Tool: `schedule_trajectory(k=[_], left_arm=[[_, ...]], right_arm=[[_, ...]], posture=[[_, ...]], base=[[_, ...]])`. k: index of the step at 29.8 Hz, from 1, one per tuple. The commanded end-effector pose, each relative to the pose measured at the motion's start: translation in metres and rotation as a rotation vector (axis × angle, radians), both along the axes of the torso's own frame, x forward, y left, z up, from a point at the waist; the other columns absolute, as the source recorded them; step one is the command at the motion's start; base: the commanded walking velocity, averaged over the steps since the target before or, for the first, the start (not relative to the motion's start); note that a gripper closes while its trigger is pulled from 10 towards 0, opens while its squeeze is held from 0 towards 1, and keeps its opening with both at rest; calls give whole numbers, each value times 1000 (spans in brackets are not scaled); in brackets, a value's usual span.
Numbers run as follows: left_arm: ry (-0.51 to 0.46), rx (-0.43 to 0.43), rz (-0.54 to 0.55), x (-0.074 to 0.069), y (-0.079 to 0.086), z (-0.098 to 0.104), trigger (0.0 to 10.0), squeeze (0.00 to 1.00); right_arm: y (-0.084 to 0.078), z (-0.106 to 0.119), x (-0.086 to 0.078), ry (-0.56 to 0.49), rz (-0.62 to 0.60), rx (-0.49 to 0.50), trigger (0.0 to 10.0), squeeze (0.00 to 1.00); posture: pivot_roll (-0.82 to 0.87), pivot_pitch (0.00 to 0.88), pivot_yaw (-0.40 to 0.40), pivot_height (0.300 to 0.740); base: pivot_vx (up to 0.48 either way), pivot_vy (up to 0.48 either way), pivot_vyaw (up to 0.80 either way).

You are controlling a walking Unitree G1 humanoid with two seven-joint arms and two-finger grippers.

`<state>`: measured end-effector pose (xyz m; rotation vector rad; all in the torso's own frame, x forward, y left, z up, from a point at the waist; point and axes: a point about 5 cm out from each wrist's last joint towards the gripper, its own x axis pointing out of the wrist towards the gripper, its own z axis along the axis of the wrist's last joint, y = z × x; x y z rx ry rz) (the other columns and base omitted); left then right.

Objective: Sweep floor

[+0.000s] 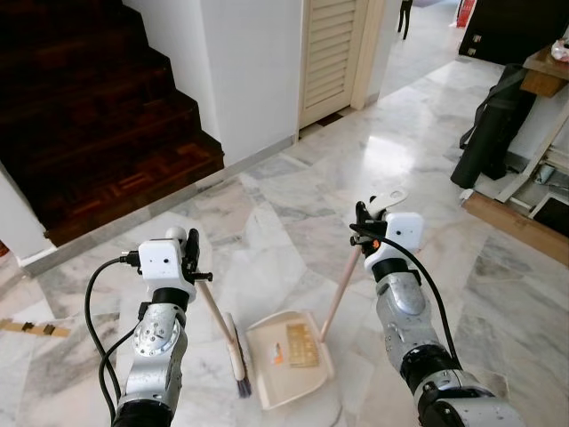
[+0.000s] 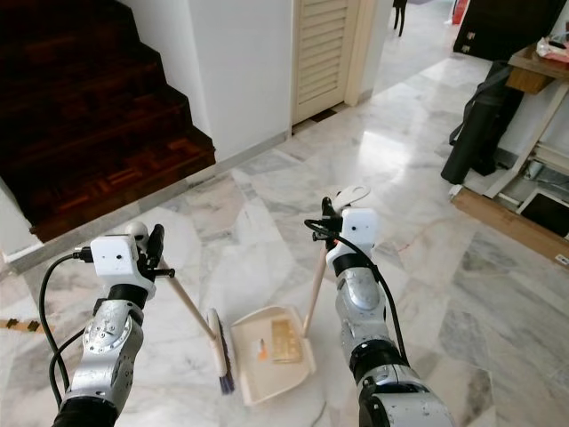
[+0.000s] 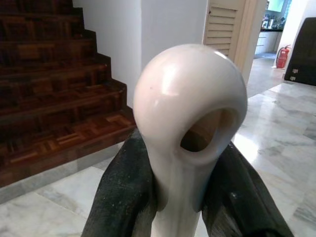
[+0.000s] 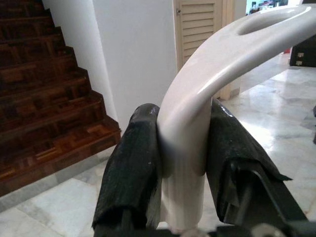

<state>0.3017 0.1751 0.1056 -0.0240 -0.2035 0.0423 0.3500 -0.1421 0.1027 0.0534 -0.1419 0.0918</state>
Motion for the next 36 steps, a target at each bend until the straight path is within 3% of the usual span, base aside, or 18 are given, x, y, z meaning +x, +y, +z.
schedule_trajectory(k=[1,23,36], left_arm=[[-48,9,4,3,1,10,10000,0],[-62,16,14,8,7,20,10000,0],[-60,9,11,9,5,21,10000,0]], right_arm=[[1,10,5,-32,0,6,10000,0],[2,12,7,-25,-11,-8,10000,0],[4,14,7,-33,-6,-17,10000,0]], posture=[[-60,0,33,740],[-29,0,46,740],[-24,0,45,740]], base=[[0,285,0],[0,283,0],[0,284,348]])
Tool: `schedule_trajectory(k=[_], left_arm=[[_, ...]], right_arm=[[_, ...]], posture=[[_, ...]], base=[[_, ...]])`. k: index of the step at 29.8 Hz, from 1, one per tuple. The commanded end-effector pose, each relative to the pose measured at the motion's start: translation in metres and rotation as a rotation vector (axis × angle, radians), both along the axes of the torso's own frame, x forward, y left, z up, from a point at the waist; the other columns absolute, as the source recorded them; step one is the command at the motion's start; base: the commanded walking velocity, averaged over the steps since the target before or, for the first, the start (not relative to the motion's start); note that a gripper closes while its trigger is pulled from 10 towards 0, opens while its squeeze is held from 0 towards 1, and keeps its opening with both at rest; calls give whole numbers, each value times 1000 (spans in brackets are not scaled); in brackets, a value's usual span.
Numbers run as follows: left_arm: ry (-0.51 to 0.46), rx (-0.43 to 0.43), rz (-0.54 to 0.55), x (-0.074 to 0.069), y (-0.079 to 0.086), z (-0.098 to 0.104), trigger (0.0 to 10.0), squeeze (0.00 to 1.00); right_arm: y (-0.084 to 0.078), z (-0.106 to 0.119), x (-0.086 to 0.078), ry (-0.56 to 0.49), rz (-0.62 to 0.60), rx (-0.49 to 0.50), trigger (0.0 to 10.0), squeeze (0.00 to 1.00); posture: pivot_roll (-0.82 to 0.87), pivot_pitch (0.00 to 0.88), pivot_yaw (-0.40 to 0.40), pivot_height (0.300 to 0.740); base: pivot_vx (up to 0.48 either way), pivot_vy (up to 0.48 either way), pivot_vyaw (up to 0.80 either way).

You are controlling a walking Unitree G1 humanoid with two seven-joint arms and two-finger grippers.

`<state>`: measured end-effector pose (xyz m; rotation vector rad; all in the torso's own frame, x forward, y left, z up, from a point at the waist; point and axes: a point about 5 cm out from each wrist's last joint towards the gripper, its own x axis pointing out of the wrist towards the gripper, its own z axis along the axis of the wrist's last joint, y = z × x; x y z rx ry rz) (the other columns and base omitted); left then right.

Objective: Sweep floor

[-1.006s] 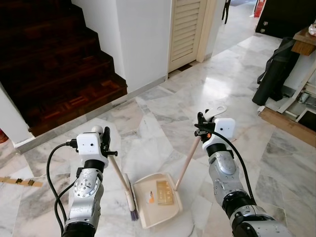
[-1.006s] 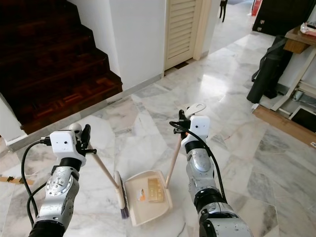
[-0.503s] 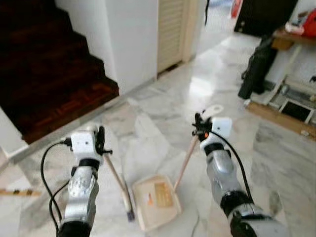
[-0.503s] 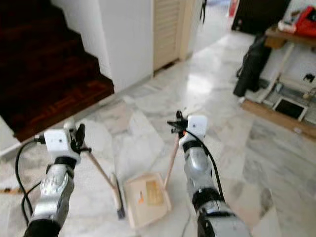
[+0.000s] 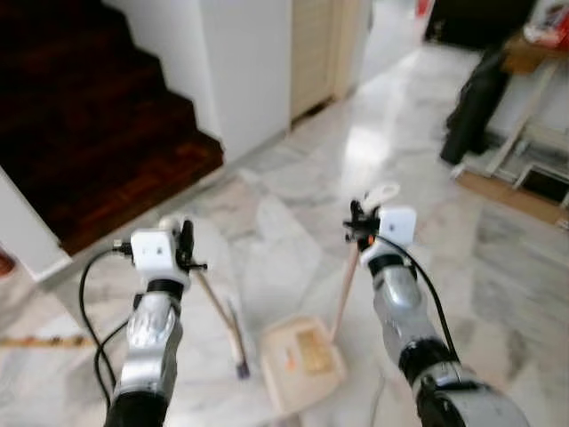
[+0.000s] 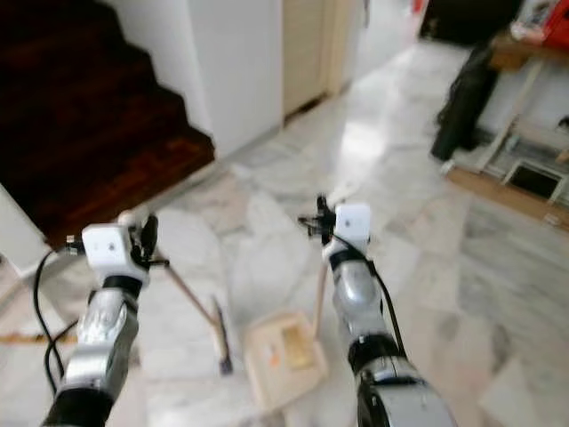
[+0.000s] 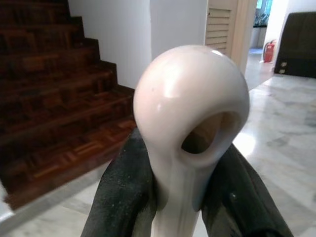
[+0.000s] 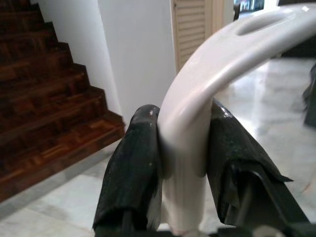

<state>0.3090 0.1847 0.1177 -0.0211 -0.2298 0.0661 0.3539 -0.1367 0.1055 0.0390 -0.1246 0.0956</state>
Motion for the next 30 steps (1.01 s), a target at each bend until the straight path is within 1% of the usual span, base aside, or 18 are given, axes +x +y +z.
schedule_trajectory(k=[1,5,8,30], left_arm=[[-34,9,-13,2,-5,9,10000,0],[-32,8,-14,2,-5,8,10000,0],[-32,6,-15,2,-5,8,10000,0],[-28,14,-14,1,-3,9,10000,0]], right_arm=[[-2,11,3,-49,-8,-1,10000,0],[-2,10,3,-45,-11,10,10000,0],[-2,10,3,-45,-13,24,10000,0],[0,7,2,-23,0,30,10000,0]], posture=[[-24,0,45,740],[-24,0,45,740],[-24,0,45,740],[-11,0,53,740]], base=[[0,281,800],[0,285,723],[0,285,0],[0,285,0]])
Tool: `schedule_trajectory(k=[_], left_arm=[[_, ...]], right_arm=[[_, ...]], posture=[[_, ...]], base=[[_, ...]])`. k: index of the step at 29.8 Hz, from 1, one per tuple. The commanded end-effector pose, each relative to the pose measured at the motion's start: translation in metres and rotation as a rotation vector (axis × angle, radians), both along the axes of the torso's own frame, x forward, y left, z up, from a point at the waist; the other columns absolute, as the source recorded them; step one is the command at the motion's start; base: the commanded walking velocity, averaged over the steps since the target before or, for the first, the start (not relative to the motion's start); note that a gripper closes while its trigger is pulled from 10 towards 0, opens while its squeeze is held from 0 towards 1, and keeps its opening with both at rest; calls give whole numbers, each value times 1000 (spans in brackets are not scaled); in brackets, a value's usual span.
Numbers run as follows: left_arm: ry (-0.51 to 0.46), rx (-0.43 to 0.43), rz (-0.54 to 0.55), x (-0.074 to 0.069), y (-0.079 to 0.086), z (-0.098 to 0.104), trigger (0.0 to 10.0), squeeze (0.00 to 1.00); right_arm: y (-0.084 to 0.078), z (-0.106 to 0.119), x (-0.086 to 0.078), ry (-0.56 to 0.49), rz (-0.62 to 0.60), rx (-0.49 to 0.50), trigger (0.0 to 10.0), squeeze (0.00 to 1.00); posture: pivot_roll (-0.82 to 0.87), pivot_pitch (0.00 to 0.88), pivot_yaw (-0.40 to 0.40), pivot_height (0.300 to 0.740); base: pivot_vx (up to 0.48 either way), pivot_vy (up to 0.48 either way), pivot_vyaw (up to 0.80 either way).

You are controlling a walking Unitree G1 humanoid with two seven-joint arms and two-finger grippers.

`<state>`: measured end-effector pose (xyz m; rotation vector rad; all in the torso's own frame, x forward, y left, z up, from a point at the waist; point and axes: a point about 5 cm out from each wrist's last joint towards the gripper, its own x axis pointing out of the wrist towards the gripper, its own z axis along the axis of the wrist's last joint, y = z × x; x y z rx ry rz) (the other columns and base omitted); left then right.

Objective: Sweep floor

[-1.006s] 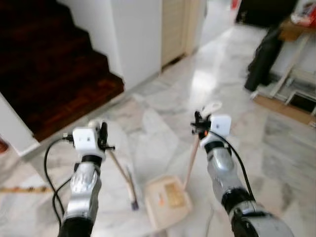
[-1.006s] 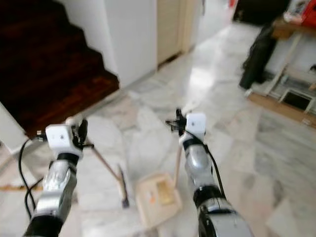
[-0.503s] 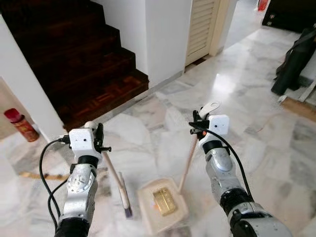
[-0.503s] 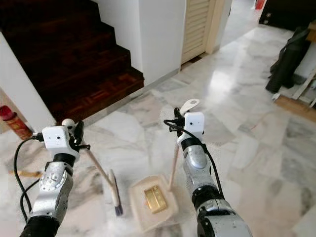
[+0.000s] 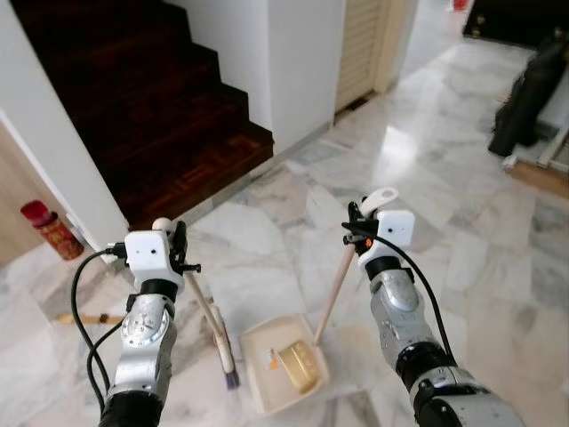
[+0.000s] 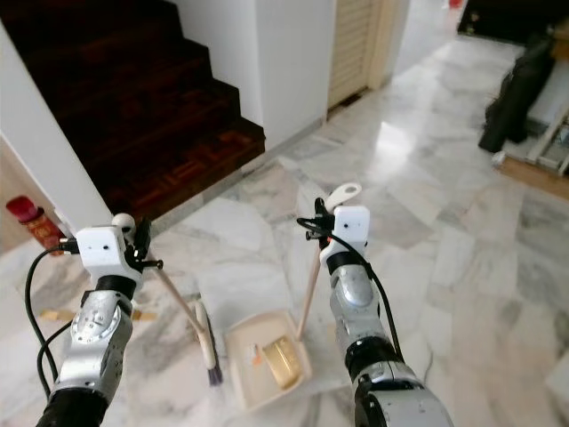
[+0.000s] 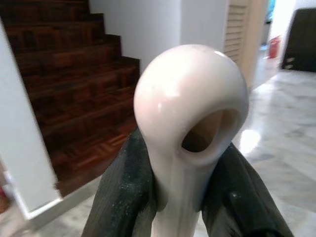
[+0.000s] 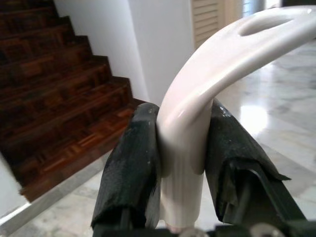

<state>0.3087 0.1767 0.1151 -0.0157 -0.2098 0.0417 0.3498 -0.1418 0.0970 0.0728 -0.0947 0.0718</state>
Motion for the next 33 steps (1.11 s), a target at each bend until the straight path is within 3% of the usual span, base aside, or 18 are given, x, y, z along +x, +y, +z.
schedule_trajectory(k=[1,12,21,33], left_arm=[[-48,5,9,1,5,12,10000,0],[-48,4,10,0,4,12,10000,0],[-45,0,9,0,4,11,10000,0],[-43,3,3,0,3,10,10000,0]], right_arm=[[6,15,6,-56,21,-11,10000,0],[5,15,6,-62,24,-18,10000,0],[6,15,6,-61,29,-27,10000,0],[7,16,6,-66,30,-21,10000,0]], posture=[[-11,0,53,740],[-8,0,49,740],[-9,0,46,740],[-12,0,47,740]], base=[[0,285,0],[0,285,589],[0,283,101],[0,285,642]])
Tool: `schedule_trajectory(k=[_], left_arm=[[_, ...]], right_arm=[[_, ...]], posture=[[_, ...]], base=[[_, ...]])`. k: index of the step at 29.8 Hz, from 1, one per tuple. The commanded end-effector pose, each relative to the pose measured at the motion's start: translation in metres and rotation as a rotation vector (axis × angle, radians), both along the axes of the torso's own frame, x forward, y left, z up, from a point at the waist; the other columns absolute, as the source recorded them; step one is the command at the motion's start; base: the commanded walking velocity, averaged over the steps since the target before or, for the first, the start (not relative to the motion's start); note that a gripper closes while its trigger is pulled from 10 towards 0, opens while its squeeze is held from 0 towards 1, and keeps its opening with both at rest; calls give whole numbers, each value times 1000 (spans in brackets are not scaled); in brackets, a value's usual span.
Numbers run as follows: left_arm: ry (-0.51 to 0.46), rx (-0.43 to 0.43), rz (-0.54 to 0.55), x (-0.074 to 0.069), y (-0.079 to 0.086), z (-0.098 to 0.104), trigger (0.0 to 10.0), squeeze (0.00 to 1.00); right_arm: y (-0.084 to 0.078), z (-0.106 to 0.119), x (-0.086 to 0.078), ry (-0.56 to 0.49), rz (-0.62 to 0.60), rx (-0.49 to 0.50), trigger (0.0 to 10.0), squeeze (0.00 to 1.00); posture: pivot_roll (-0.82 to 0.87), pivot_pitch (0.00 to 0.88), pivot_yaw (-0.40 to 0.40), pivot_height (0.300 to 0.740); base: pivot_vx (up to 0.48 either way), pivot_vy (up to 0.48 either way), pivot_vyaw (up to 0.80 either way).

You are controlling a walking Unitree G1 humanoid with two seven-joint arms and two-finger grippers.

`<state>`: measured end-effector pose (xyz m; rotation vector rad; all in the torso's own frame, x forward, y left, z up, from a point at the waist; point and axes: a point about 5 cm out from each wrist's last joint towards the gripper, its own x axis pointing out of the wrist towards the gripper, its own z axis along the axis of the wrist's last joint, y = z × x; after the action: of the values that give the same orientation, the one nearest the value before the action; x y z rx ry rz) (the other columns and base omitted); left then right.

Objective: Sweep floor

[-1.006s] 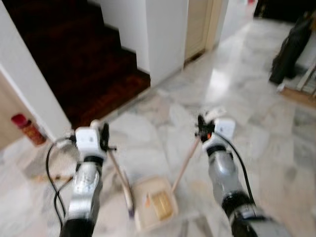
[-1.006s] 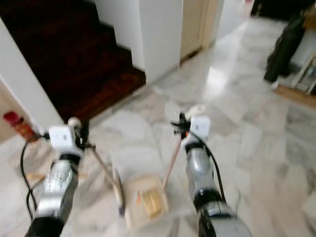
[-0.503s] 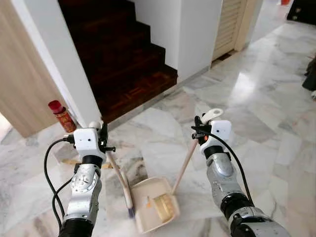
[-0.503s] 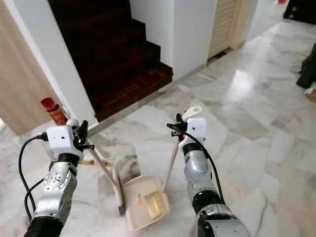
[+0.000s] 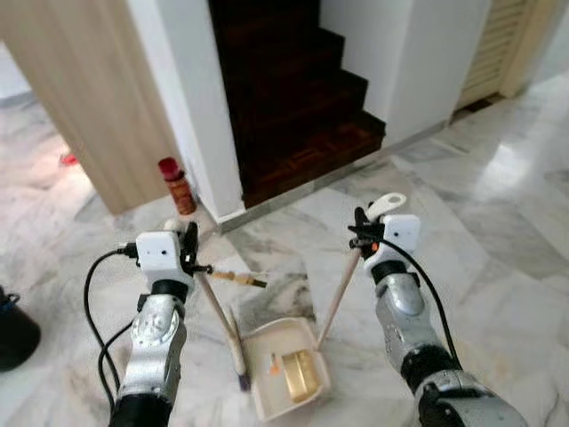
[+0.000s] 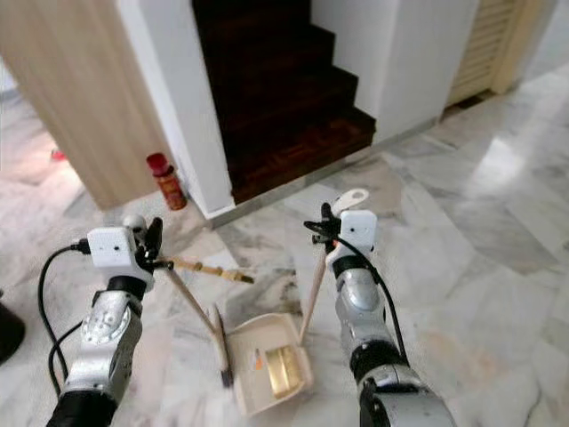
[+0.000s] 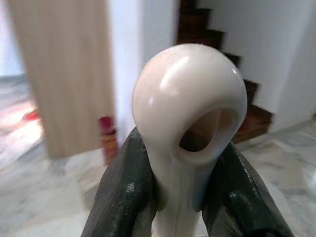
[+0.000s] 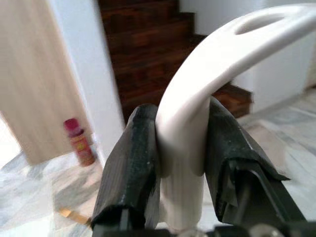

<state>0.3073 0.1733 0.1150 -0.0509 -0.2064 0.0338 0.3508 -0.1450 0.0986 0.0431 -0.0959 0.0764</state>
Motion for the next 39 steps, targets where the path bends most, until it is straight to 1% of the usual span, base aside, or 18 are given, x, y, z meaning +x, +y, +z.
schedule_trajectory(k=[1,21,31,39], left_arm=[[-45,37,14,1,7,10,10000,0],[-44,41,12,0,7,10,10000,0],[-44,38,11,0,6,10,10000,0],[-45,36,11,0,6,10,10000,0]], right_arm=[[10,14,5,-63,27,9,10000,0],[13,14,5,-62,37,12,10000,0],[13,13,4,-61,37,9,10000,0],[13,14,5,-58,38,17,10000,0]], posture=[[-12,0,47,740],[-6,0,46,740],[-4,0,45,740],[-3,0,43,740]], base=[[0,285,0],[0,286,0],[0,283,711],[0,282,0]])
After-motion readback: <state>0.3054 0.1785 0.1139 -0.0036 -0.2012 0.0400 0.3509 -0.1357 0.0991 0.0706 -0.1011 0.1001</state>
